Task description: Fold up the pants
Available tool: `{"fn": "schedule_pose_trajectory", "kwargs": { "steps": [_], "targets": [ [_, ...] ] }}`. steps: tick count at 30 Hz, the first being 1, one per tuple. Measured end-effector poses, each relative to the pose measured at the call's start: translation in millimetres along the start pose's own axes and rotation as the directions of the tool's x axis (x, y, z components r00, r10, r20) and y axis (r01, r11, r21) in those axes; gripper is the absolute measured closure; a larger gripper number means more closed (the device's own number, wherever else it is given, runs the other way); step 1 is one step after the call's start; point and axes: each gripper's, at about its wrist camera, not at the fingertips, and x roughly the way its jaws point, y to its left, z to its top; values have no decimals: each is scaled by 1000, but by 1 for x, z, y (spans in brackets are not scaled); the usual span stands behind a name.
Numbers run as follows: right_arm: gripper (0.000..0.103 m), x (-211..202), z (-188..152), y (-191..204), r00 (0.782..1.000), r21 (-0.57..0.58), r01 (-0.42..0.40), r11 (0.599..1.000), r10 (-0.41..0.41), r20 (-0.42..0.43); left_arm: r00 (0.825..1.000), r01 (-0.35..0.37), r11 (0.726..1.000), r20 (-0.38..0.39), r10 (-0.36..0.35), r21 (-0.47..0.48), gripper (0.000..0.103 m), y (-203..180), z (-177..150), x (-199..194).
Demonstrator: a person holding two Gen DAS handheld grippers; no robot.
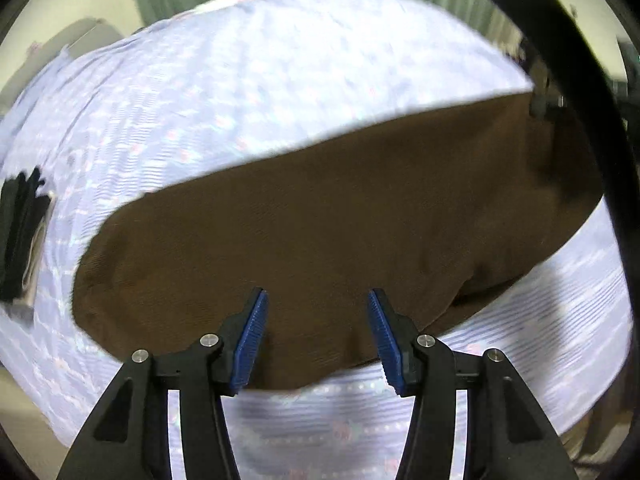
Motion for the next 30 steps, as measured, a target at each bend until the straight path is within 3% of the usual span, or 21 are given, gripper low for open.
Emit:
{"fn": "schedule_pose_trajectory", "kwargs": {
  "steps": [5, 11, 20, 27, 30],
  "targets": [
    [67, -28, -5, 79, 998, -87, 54, 995, -50, 44, 997, 49, 996, 71, -44, -73, 52, 66, -8, -46],
    [67, -24, -34, 182, 993, -227, 120, 966, -113, 44, 994, 90, 991, 69, -83, -102, 52, 151, -26, -67],
    [67, 47, -111, 309, 979, -356, 156, 921, -192, -69, 993, 98, 989, 70, -90, -113, 52, 250, -42, -72],
    [66, 122, -178, 364, 930, -496, 213, 842, -330, -160, 996, 93, 984, 25, -90, -155, 50, 298, -57, -69],
    [62, 145, -201, 374, 910, -560, 223, 798, -376, -173, 997, 73, 983, 11, -73, -166, 45, 312, -63, -66]
  ]
}}
